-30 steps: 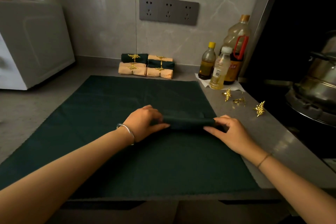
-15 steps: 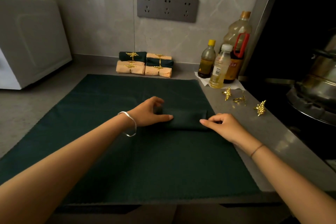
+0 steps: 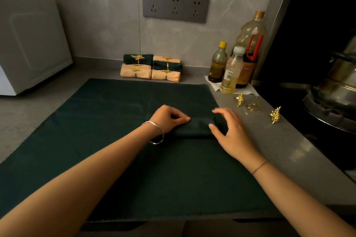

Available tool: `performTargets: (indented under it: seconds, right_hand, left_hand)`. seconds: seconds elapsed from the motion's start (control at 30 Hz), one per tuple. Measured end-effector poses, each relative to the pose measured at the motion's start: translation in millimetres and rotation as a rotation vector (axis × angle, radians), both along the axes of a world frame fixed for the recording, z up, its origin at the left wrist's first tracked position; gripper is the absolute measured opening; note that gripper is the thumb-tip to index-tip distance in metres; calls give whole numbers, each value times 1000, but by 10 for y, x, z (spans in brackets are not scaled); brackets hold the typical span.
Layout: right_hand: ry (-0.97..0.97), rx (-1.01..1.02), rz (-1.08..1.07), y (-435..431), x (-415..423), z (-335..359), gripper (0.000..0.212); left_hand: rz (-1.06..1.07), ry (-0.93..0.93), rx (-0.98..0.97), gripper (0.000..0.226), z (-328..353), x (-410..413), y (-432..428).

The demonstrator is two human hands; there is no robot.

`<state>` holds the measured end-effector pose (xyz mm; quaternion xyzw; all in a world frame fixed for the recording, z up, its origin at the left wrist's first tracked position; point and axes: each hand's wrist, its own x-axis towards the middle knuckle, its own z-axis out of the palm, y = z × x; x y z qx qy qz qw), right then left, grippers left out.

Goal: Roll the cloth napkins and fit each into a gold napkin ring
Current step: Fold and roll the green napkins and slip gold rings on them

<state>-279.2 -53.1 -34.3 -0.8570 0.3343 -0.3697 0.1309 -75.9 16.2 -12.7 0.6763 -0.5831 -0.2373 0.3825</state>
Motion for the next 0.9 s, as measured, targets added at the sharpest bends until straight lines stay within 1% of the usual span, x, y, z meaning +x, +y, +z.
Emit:
performTargets:
  seconds: [0.07, 0.13, 0.23, 0.3, 0.37, 0.43, 0.5, 0.63, 0.7, 0.77, 0.83, 0.9]
  right_hand:
    - [207, -37, 137, 57, 32, 37, 47]
    - [400, 9, 212, 82, 70, 25, 51]
    - [502, 103, 228, 79, 61, 28, 53]
    - [542, 95, 221, 78, 55, 35, 53]
    - [566, 92, 218, 79, 55, 42, 54]
    - [581, 93, 216, 81, 61, 45, 54]
    - [591, 83, 215, 86, 58, 49, 55]
    - [586, 51, 239, 77, 47, 56, 57]
    - [535, -24, 256, 53, 0, 95, 54]
    - [506, -154, 253, 20, -101, 137, 49]
    - [492, -239, 244, -10, -211, 161, 44]
    - [465, -309, 228, -25, -276, 160, 39]
  left_hand:
    - [-1, -14, 13, 18, 11, 9, -15]
    - [-13, -41, 43, 19, 38, 17, -29]
    - [-11, -142, 69, 22, 79, 0, -11]
    - [-30, -287, 3, 29, 102, -37, 79]
    - [-89, -475, -54, 36, 113, -79, 221]
    - [-160, -637, -52, 41, 97, -93, 369]
    - [-235, -736, -13, 45, 54, -67, 462]
    - [-307, -756, 63, 48, -15, 2, 495]
    - [-315, -786, 62, 49, -3, 6, 483]
    - [-325, -814, 61, 49, 21, 12, 472]
    - [-329, -880, 43, 49, 65, 18, 451]
    - [-313, -996, 6, 47, 122, -2, 427]
